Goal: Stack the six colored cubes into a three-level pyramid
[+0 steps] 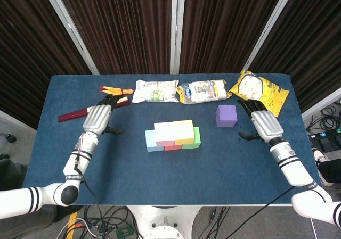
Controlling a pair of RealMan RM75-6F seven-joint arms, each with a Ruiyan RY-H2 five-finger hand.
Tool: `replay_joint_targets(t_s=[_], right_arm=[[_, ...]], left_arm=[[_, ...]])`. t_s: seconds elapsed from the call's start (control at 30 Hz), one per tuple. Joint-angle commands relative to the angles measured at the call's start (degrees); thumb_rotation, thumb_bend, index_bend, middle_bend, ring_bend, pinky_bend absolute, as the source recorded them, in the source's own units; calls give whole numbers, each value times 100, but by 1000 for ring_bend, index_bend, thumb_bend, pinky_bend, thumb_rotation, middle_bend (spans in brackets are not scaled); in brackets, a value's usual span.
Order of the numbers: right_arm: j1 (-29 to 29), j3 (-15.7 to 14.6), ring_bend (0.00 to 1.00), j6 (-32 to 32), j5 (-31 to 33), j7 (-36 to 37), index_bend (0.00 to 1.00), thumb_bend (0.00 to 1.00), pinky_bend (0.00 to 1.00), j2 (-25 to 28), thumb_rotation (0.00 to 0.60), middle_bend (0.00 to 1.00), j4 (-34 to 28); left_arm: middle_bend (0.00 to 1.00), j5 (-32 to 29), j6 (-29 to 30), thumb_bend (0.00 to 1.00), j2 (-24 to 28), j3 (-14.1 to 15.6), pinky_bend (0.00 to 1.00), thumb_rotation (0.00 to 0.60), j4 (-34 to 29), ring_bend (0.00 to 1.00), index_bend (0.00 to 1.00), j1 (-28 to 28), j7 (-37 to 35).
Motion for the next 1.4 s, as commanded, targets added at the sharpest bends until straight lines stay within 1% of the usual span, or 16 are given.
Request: replay_joint_targets(t_s=[0.03,0.13,0.37,0.53,0.7,0.77,0.97,1.07,1.17,1.23,1.3,1.4], right_arm=[[273,107,0,-357,751,-804,0,134,0,-329,600,91,264],[442,149,0,-524,1125,-1149,0,134,0,-599,600,91,534],[747,209,0,-668,1735,-1768,0,134,0,-1208,600,96,1207],[909,268,0,-859,2014,-1876,0,134,0,-1586,600,116,1699],[998,304,0,-1033,2112,-1844,1,146,0,-1828,600,181,2111],[1015,316,0,-1124,2092,-1755,11,146,0,-1906,600,201,2267],[1042,341,0,-1278,1845,-1433,84,147,0,-2114,600,237,2627],[1024,344,18,-1249,1623,-1235,150,157,0,-2206,600,280,2781],[968,334,87,-1121,1340,-1017,260,190,1,-2241,600,377,2873],[909,334,135,-985,1119,-838,306,201,8,-2187,600,427,2838],[843,337,150,-811,917,-710,317,203,16,-2069,600,440,2706],[714,353,154,-477,594,-565,320,204,42,-1719,600,450,2253]], left_arm=[[109,286,66,0,106,114,186,600,41,14,107,215,-225],[109,442,-14,0,171,136,184,600,5,14,108,341,-453],[109,724,-83,0,185,146,183,600,-6,14,108,490,-646],[109,787,-179,0,209,89,184,600,16,14,108,547,-764],[109,813,-269,0,230,62,184,600,16,14,108,594,-830],[108,807,-318,0,238,37,184,600,24,14,108,611,-885],[107,843,-422,0,249,-12,183,600,53,14,108,626,-941],[106,848,-441,0,248,-33,183,600,60,14,108,640,-951],[106,838,-468,0,254,-58,184,600,75,14,108,659,-984],[106,839,-472,0,262,-81,183,600,81,14,108,674,-1009],[106,847,-474,0,272,-95,183,600,84,13,108,685,-1018],[105,860,-474,0,311,-115,183,600,73,13,108,709,-1031]])
